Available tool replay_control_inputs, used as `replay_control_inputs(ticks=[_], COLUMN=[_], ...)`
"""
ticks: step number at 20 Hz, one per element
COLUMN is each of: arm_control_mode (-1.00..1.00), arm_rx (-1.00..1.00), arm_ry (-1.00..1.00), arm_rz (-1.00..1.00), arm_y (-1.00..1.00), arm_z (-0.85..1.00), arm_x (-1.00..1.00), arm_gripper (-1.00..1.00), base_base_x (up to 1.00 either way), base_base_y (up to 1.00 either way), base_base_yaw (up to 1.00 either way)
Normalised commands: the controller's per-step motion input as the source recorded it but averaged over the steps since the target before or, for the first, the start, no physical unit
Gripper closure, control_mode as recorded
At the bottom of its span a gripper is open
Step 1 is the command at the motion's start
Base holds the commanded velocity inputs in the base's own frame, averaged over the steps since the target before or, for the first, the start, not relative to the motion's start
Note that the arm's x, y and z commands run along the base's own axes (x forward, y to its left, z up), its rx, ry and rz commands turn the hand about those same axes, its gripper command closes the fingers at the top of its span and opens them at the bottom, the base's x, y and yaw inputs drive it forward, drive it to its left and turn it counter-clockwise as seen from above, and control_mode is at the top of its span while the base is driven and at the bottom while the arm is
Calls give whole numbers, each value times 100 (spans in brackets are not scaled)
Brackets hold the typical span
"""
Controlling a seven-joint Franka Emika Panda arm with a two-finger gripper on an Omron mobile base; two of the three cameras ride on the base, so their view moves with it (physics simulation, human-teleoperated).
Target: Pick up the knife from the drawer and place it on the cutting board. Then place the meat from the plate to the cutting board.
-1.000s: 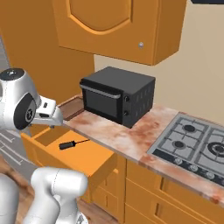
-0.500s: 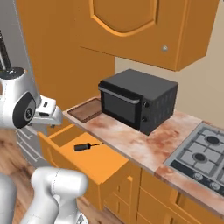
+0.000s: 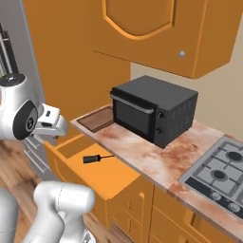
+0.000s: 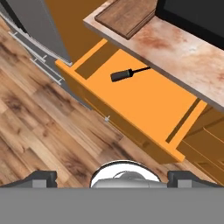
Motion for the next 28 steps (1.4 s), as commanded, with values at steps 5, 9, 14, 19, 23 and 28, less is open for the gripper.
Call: replay_control_inputs(ticks=[5, 9, 14, 19, 23, 28], arm_control_mode=[100, 100, 100, 100, -100, -100], arm_rx=[0, 0, 0, 0, 3, 0], arm_ry=[0, 0, 0, 0, 10, 8], arm_rz=[0, 0, 0, 0, 11, 14], arm_y=[0, 0, 0, 0, -4, 1], arm_z=[0, 0, 0, 0, -56, -85], arm_x=[0, 0, 0, 0, 28, 43], arm_gripper=[-100, -100, -100, -100, -100, -100], base_base_x=[-27, -11, -8, 0, 6, 0], base_base_y=[-31, -15, 0, 0, 0, 0], base_base_yaw=[4, 6, 8, 9, 2, 0])
